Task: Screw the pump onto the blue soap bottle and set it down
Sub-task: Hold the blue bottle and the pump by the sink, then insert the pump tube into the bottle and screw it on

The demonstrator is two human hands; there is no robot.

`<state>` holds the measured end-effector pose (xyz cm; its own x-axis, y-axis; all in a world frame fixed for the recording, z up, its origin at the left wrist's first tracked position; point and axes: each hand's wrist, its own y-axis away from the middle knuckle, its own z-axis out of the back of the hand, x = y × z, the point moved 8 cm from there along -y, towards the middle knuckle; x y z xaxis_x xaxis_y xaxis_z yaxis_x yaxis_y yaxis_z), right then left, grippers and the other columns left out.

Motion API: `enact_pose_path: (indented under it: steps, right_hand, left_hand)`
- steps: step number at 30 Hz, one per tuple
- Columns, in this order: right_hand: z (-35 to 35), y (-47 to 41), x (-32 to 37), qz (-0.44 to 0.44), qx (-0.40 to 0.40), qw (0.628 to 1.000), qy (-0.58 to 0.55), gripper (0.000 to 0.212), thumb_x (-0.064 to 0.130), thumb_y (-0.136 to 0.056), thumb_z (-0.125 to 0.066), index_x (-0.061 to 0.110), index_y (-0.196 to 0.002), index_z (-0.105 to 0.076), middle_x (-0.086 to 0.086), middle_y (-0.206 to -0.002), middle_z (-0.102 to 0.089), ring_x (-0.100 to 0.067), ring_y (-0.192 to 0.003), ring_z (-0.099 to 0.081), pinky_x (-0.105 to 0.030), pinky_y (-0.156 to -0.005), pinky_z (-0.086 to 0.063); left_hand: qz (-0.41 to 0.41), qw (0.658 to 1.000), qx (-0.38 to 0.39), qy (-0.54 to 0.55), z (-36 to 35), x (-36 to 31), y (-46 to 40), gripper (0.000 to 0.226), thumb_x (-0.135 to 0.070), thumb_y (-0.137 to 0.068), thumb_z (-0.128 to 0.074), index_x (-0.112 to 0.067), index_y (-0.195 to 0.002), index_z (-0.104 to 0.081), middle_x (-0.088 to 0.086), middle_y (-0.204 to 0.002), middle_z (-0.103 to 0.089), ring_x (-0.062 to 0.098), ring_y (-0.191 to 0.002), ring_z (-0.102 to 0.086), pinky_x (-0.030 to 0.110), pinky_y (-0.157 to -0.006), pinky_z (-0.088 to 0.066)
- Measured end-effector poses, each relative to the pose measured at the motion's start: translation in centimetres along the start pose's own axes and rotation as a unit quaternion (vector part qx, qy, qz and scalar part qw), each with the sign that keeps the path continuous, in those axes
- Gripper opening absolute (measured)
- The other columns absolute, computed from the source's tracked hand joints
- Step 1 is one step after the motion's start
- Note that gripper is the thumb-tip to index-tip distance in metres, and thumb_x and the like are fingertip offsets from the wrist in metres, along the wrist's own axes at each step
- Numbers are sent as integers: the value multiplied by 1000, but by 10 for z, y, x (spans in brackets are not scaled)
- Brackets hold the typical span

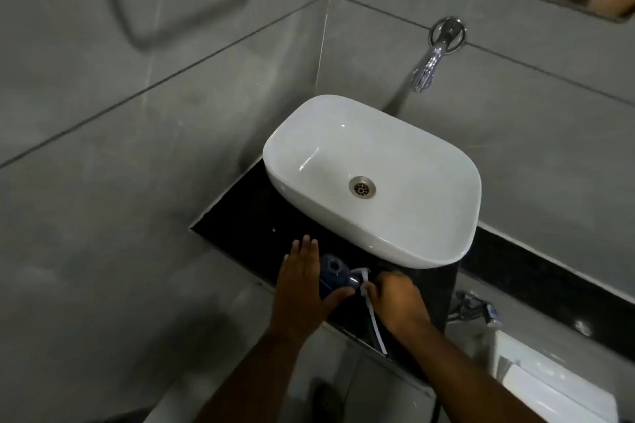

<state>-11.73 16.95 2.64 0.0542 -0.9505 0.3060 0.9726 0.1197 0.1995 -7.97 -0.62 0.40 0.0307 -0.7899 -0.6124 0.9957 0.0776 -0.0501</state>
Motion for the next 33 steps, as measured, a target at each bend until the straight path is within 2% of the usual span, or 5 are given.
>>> enact_pose_path:
  steps: [7,12,16,23,33]
  right_hand:
    - [-26,-19,-15,-85,80,993,-28,37,40,-85,-65,7,-102,-69,-17,-103,-72,-35,-98,-68,-35,-80,-53]
    - [-10,-25,-9,-71,53,990,-113,31,24,-80,-70,11,-57,-55,-4,-58,-59,-18,-58,-59,-29,-53,-42]
    - [43,-2,14,17,-4,970,-244,15,9,-78,-74,11,-66,-67,-3,-61,-69,-5,-56,-61,-16,-56,-47]
    - [138,21,59,94,-78,909,-400,17,7,-82,-74,22,-88,-75,-32,-86,-66,-46,-81,-61,-54,-76,-57]
    - [111,25,100,173,21,914,-365,40,4,-87,-68,38,-68,-64,-5,-73,-68,-26,-70,-64,-38,-68,-54]
  left_hand:
    - [-6,1000,-10,11,-6,5,0,107,-85,-76,-39,-12,-150,-12,9,-159,-11,23,-147,-3,43,-118,-13]
    - [1,997,0,80,-11,6,0,107,-80,-75,-48,-16,-151,-9,-4,-158,-2,14,-146,-5,28,-115,-9]
    - [8,997,4,83,-11,6,0,106,-77,-74,-50,-18,-151,-6,-9,-156,5,12,-145,-2,26,-114,-8]
    - [-2,997,0,83,-8,4,-1,109,-77,-72,-53,-14,-151,-11,-1,-158,-2,20,-146,-9,34,-116,-17]
    - [-31,999,-10,-43,-6,2,0,109,-84,-77,-34,-5,-149,-17,15,-158,-15,30,-145,-14,45,-115,-21]
